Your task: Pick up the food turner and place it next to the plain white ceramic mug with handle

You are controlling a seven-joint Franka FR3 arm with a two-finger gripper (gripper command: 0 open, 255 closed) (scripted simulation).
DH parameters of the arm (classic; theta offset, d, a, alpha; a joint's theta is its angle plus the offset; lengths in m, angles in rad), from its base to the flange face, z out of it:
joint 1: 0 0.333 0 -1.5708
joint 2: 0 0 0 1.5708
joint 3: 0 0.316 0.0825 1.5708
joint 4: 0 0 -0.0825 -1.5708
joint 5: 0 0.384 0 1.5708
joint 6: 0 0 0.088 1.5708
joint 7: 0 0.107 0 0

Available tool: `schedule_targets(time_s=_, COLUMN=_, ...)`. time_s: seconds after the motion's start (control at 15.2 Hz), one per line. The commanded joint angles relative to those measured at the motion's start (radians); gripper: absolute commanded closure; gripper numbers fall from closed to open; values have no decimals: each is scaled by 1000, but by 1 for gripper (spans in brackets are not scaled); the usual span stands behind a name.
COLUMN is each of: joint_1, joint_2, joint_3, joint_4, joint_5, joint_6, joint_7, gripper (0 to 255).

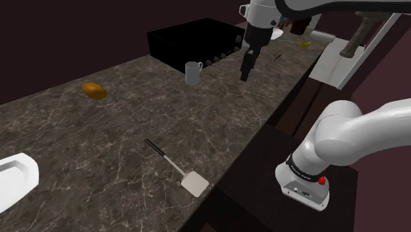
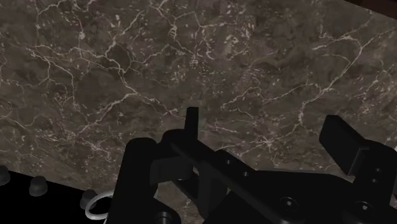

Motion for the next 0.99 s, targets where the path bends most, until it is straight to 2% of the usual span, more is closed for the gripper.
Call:
schedule_targets(time_s=0.0, joint_1=0, joint_2=0, joint_3=0, joint_4=0, joint_5=0, joint_6=0, joint_7=0, gripper=0)
schedule_targets(time_s=0.46, joint_1=47, joint_2=39, joint_3=147, joint_4=-79, joint_5=103, joint_6=130, joint_7=201, gripper=0)
schedule_targets(time_s=0.92, joint_1=82, joint_2=162, joint_3=304, joint_4=-88, joint_5=181, joint_6=283, joint_7=404, gripper=0)
